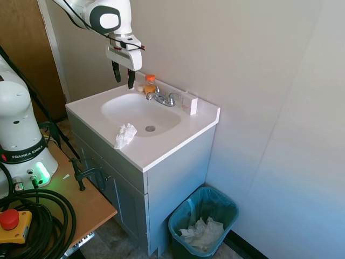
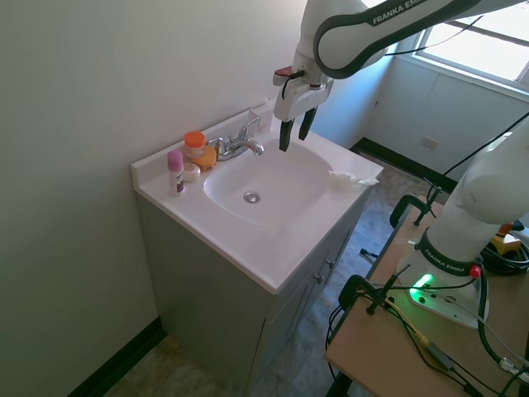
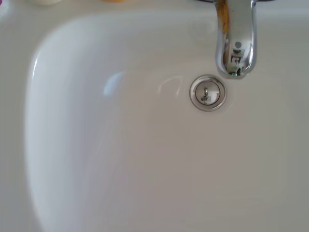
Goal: Throw the tissue in the trash bin
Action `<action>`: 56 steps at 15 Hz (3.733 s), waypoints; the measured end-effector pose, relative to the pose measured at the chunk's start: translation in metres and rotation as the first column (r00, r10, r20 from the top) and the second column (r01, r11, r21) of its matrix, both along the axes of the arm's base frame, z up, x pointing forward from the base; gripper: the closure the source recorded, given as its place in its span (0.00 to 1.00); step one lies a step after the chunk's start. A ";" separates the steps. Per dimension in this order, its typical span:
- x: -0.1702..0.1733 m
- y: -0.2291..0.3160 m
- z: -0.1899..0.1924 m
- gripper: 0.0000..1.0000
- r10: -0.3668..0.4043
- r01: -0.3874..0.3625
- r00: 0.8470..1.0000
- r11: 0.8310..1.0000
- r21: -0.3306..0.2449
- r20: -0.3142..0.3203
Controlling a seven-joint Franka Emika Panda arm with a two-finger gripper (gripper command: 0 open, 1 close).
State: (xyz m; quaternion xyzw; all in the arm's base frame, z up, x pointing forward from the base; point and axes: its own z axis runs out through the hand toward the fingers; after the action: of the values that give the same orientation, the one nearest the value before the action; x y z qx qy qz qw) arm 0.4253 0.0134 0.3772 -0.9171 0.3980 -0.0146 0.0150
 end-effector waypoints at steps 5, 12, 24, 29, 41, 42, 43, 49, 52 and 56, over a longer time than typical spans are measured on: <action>-0.009 -0.038 -0.005 0.00 -0.062 0.061 0.998 0.997 -0.039 -0.011; -0.067 -0.107 -0.050 0.00 -0.139 0.122 0.981 0.984 -0.132 -0.132; -0.055 -0.116 -0.121 1.00 -0.141 0.114 0.965 0.985 -0.130 -0.222; -0.056 -0.126 -0.123 1.00 -0.156 0.129 0.962 0.983 -0.129 -0.226; -0.048 -0.126 -0.137 1.00 -0.145 0.118 0.959 0.985 -0.123 -0.244; -0.047 -0.127 -0.136 1.00 -0.148 0.122 0.960 0.985 -0.122 -0.236; -0.046 -0.127 -0.135 1.00 -0.151 0.127 0.962 0.985 -0.120 -0.226; -0.007 -0.138 -0.042 1.00 -0.207 0.206 0.978 0.978 -0.021 -0.034; 0.018 -0.186 0.032 1.00 -0.329 0.323 0.934 0.944 0.066 0.139; 0.021 -0.320 0.064 1.00 -0.571 0.540 0.789 0.820 0.188 0.228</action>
State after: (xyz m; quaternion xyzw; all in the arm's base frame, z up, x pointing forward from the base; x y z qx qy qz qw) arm 0.4462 -0.3062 0.4414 -0.7458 0.6444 -0.1226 0.1165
